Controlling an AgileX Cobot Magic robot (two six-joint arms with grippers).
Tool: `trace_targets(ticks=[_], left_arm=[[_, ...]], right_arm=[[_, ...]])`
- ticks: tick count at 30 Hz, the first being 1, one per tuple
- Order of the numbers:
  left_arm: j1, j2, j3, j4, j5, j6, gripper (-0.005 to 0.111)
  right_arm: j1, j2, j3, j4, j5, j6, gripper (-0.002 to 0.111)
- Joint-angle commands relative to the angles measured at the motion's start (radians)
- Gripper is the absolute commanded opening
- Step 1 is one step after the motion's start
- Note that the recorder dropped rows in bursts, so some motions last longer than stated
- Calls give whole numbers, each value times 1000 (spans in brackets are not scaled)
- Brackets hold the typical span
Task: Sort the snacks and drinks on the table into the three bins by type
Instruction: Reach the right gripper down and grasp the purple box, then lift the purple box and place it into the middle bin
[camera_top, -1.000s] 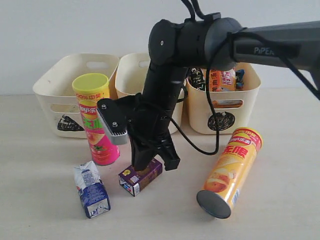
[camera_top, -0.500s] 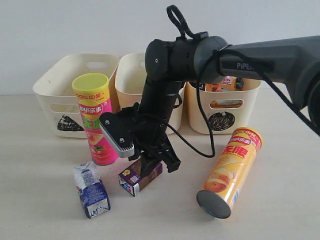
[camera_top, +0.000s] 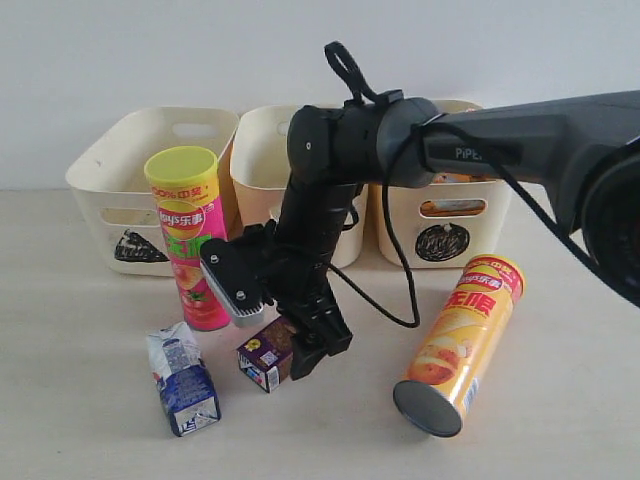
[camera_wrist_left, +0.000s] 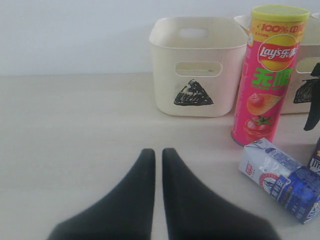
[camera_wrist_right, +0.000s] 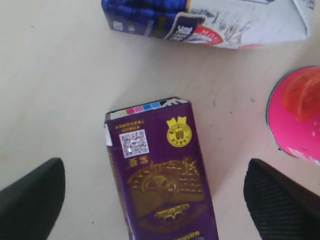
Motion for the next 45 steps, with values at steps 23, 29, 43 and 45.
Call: trace_targets(ticks=[23,29,43,45], left_arm=[[1,-3,-3,-6,-8,-12,4],[1,-3,-3,-6,-8,-12,4],[1,-3,-3,-6,-8,-12,4],[1,-3,-3,-6,-8,-12,4]], right_arm=[[3,55,-6,-49,-56,-14,1],[7,-6,-6,-49,34,-10,1],[-6,-264,-6,-153,-185,970,0],[-16,-261,-6,-163,-269,1044,0]])
